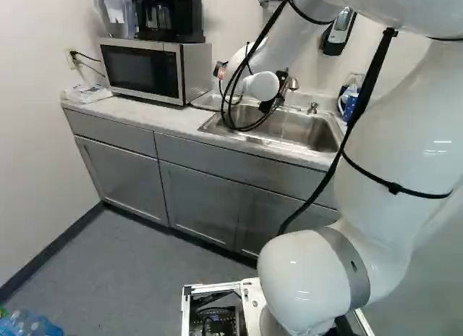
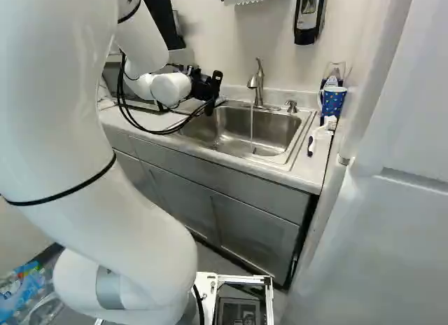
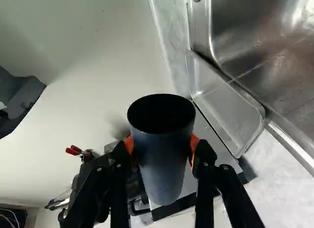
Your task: Rinse the cup and place it in the tray
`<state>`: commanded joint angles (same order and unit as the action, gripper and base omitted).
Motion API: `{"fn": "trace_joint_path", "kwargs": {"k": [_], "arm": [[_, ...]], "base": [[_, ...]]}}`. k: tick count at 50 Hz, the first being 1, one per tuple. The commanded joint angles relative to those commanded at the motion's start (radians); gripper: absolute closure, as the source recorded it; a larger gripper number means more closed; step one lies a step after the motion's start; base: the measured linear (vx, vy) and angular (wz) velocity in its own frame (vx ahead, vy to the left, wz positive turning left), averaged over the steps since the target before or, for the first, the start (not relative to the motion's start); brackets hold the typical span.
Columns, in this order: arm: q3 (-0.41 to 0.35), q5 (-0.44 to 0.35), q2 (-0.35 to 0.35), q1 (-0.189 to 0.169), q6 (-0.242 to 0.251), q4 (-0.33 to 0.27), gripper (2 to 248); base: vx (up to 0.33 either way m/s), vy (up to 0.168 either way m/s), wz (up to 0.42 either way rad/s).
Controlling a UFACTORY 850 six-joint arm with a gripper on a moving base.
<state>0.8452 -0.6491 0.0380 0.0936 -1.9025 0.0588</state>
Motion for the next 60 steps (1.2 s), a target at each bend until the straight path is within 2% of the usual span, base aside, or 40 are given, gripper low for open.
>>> {"fn": "trace_joint_path", "kwargs": {"k": [60], "arm": [[0.0,0.0,0.0,0.0,0.0,0.0,126]], "base": [[0.0,0.0,0.0]]}}
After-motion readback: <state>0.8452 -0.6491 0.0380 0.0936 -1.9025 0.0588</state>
